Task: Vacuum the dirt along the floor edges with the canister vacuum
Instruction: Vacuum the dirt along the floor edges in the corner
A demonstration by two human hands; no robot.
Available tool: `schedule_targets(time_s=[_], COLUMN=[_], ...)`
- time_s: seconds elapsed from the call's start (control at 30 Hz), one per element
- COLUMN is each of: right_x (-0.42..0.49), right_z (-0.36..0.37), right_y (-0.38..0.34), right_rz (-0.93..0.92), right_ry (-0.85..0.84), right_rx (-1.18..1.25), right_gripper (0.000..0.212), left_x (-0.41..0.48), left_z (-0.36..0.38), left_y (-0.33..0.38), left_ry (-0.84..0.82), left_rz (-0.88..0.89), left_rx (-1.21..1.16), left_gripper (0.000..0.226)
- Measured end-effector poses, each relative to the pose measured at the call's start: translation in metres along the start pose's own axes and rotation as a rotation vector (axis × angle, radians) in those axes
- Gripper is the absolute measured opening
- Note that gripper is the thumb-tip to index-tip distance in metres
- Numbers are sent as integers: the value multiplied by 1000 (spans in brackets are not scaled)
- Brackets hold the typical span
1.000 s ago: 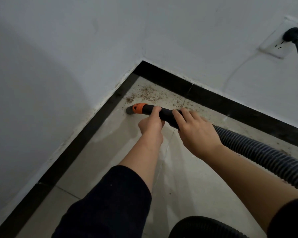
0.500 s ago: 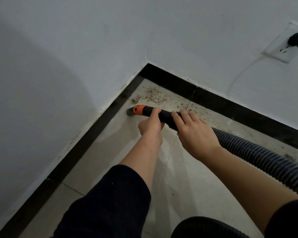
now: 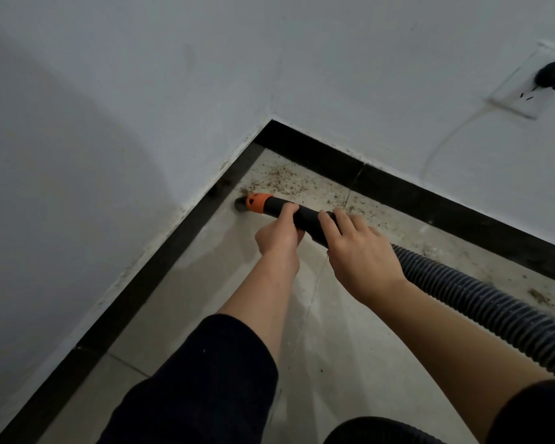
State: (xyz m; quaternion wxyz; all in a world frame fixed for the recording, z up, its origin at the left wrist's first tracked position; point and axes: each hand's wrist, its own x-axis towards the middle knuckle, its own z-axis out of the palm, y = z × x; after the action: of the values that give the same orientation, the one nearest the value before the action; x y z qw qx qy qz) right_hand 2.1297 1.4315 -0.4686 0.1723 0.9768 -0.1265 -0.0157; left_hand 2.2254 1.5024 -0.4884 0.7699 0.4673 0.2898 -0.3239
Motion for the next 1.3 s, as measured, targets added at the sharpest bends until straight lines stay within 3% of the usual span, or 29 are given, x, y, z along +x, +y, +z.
schedule_targets(time_s=[0.6,1.3], right_x=[1,9], right_z=[15,25], right_y=[9,12], right_rz=[55,77], right_ry=[2,3], right_rx=[-5,14], right_gripper=[66,70], left_x=[13,32], left_z=[11,13], left_y=[-11,-16], left_ry=[-21,-188], left_rz=[-11,49], left_rx=[59,109], left_gripper=[18,11])
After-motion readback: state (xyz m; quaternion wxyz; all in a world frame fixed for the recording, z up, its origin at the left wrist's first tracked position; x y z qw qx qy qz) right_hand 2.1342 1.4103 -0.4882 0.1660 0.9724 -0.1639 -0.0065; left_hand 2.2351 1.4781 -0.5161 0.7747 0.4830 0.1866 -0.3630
